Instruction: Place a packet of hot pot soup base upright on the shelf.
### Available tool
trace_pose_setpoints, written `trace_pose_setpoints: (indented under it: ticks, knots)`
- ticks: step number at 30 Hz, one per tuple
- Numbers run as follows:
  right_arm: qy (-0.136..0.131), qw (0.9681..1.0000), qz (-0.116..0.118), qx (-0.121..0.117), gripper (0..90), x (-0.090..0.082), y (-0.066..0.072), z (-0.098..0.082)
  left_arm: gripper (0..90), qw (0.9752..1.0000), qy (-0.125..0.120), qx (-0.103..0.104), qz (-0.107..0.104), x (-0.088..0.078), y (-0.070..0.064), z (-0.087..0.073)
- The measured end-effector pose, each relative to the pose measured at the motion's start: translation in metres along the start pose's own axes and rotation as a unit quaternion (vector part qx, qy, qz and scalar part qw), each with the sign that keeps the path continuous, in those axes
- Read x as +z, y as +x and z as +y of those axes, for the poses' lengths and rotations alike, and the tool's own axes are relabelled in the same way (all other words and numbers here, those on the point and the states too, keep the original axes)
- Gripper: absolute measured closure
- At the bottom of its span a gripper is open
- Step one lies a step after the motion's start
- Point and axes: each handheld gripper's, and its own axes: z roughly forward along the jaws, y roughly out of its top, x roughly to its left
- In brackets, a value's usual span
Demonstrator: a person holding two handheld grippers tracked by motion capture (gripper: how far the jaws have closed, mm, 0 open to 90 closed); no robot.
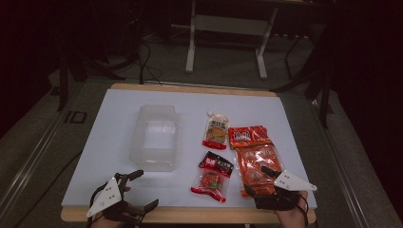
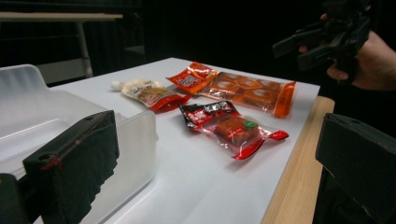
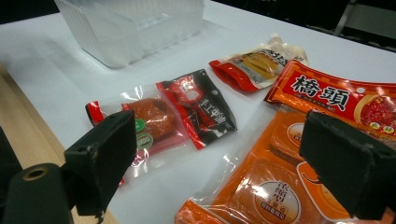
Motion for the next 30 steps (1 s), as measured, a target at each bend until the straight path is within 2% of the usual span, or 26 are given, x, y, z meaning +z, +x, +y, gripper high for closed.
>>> trace_pose_setpoints:
  ticks: [6, 10, 15, 17, 22, 25, 28, 30]
  knots:
    - [-0.016, 0.9998, -0.008, -0.006, 11.5, 0.001, 0.0, -0.002, 0.1, 0.9999, -0.01, -0.005, -0.002, 0.0, 0.0, 0.0]
    - [-0.003, 0.9997, -0.018, -0.013, 13.2, 0.003, 0.002, -0.002, 0.1, 0.9999, -0.011, -0.004, 0.002, 0.0, -0.001, 0.001]
    - [-0.006, 0.9995, -0.027, -0.014, 13.2, 0.003, 0.004, 0.001, 0.1, 0.9998, -0.012, -0.013, 0.005, -0.001, -0.002, 0.002]
    - [-0.008, 0.9997, -0.019, -0.01, 13.2, 0.002, 0.005, 0.003, 0.0, 0.9997, -0.018, -0.013, 0.011, -0.002, -0.002, 0.003]
    - [0.006, 0.9995, -0.01, -0.031, 13.7, 0.002, 0.009, 0.009, 0.0, 0.9995, -0.023, -0.015, 0.017, -0.003, -0.001, 0.004]
    - [0.015, 0.9981, -0.003, -0.059, 13.1, 0.003, 0.016, 0.015, 0.0, 0.9993, -0.026, -0.017, 0.018, -0.004, -0.001, 0.004]
    - [0.014, 0.9979, 0.022, -0.059, 11.3, 0.001, 0.022, 0.025, 0.1, 0.9992, -0.03, -0.018, 0.016, -0.004, -0.001, 0.005]
    - [0.012, 0.9976, 0.023, -0.064, 11.3, 0.0, 0.024, 0.028, 0.0, 0.9992, -0.031, -0.019, 0.016, -0.005, -0.001, 0.005]
